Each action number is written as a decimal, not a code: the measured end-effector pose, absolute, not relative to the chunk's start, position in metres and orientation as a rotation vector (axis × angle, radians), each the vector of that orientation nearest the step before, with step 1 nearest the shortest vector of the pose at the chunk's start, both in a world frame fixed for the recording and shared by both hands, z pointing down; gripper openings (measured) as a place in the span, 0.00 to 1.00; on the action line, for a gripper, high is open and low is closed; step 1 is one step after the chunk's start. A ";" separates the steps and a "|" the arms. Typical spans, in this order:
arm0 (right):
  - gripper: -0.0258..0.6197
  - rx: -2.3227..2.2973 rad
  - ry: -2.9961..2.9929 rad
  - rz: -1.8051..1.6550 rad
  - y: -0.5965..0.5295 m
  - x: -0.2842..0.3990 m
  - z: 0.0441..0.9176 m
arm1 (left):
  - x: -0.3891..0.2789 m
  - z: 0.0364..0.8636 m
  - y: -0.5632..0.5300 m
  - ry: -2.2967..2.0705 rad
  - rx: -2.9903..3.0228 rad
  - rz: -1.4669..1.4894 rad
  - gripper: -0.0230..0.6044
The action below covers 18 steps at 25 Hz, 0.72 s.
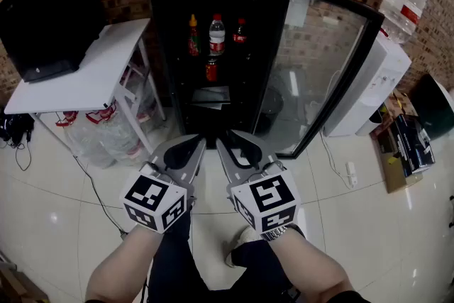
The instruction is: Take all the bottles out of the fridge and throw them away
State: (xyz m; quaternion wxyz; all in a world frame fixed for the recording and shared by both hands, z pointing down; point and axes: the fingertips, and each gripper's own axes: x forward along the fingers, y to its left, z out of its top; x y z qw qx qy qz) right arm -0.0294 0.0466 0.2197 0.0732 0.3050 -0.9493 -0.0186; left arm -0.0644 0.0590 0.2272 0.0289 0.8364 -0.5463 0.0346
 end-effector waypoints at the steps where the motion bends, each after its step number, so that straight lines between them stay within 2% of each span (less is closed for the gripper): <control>1: 0.16 0.917 -2.851 -0.064 0.032 -0.035 0.219 | -0.070 0.229 0.047 -1.691 2.578 0.104 0.04; 12: 0.36 0.914 -2.808 -0.136 -0.108 -0.115 0.206 | -0.139 0.232 -0.060 -1.759 2.527 0.100 0.04; 18: 0.37 0.939 -2.755 -0.119 -0.178 -0.157 0.216 | -0.171 0.231 -0.114 -1.778 2.515 0.091 0.05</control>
